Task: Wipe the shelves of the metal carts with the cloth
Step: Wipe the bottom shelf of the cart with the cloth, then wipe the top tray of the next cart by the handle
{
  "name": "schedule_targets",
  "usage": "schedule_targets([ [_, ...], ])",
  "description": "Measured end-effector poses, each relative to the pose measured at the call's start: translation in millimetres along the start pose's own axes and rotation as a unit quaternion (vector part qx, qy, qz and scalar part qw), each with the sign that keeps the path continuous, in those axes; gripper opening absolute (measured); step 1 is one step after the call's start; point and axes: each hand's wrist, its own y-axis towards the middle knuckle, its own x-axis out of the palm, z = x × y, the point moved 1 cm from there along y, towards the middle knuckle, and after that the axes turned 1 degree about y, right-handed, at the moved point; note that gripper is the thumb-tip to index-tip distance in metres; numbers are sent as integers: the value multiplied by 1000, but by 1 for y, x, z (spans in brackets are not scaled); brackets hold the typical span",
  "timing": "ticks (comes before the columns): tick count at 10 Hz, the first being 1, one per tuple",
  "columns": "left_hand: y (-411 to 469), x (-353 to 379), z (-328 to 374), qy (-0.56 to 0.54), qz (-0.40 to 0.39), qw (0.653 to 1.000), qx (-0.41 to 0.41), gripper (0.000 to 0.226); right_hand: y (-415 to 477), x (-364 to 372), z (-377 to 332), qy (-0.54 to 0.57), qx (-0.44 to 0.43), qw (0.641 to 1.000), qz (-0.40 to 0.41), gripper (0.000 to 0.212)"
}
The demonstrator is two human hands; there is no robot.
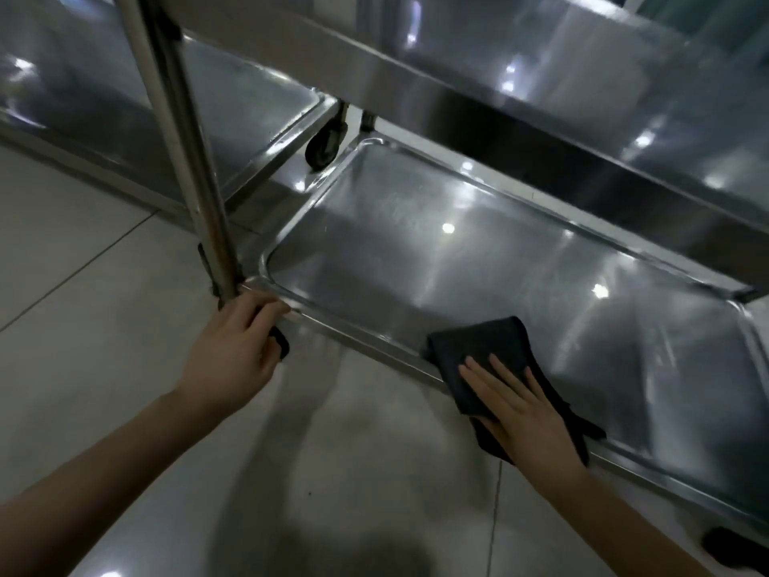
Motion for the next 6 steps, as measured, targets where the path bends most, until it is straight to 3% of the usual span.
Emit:
schedule_targets([
  [1, -2, -23, 28, 11, -77, 997, 2, 35, -27, -20, 7, 57, 56, 995, -54, 78],
  [2, -8, -62, 65, -20, -145, 989, 0, 39, -33, -55, 6, 146, 89, 979, -107, 68],
  [3, -6, -111, 102, -44, -177, 983, -17, 41, -12, -130, -15, 283, 146, 929, -188, 48],
  [4, -6, -174, 127, -63, -202, 976, -52, 43, 2, -200, -40, 374, 122, 898, -196, 50],
  [5, -6, -255, 144, -78, -208, 970, -100, 43, 19, -291, -62, 425, 115, 874, -208, 29],
  [6, -4, -346, 152, -79, -197, 968, -137, 41, 43, -383, -82, 472, 85, 850, -215, 34],
])
